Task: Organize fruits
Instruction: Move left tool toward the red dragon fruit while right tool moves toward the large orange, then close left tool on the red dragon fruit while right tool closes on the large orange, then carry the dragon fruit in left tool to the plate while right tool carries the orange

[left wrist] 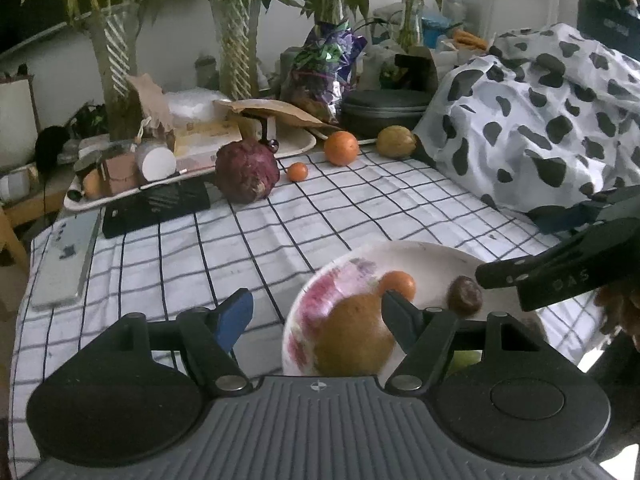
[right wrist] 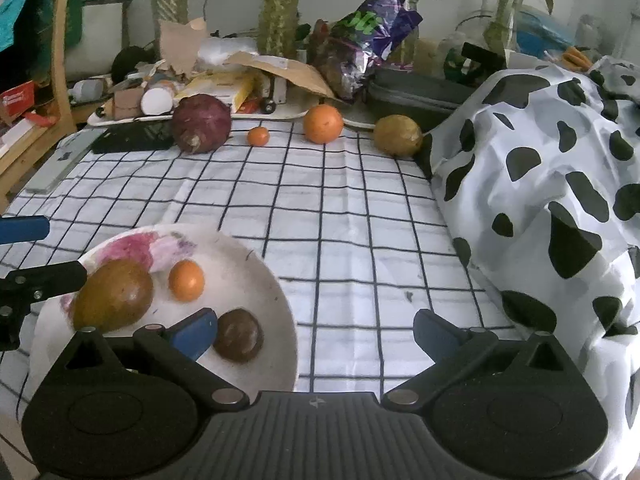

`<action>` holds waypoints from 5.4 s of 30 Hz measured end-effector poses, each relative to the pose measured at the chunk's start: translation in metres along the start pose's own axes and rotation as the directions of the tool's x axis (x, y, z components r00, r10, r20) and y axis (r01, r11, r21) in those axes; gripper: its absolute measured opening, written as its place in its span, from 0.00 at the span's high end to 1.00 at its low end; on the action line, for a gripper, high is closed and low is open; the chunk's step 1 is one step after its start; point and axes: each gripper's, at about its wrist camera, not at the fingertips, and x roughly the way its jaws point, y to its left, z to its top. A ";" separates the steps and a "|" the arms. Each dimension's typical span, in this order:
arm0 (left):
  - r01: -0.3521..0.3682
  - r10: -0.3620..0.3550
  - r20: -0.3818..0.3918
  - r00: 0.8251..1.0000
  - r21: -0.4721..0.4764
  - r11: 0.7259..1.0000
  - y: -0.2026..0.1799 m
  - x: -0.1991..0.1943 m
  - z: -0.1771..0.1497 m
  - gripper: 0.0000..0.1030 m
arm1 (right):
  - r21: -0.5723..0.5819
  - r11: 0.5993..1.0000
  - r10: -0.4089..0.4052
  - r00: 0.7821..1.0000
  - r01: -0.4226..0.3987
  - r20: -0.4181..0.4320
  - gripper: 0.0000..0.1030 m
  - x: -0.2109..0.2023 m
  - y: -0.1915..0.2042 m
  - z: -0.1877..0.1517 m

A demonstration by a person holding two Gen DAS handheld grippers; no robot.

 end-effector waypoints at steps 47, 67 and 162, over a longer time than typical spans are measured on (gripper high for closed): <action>-0.054 0.053 0.061 0.997 0.012 0.998 0.073 0.145 0.071 0.16 | -0.155 0.988 -0.018 0.999 0.023 0.037 0.00 0.112 -0.003 0.099; -0.007 0.006 0.067 0.998 0.028 1.000 0.084 0.198 0.083 0.16 | -0.121 0.992 0.023 1.000 -0.020 0.018 0.00 0.155 -0.019 0.117; 0.152 -0.163 0.120 0.979 0.092 0.984 -0.006 0.002 0.017 0.35 | -0.083 0.973 0.226 0.956 -0.214 0.189 0.48 -0.005 -0.008 0.042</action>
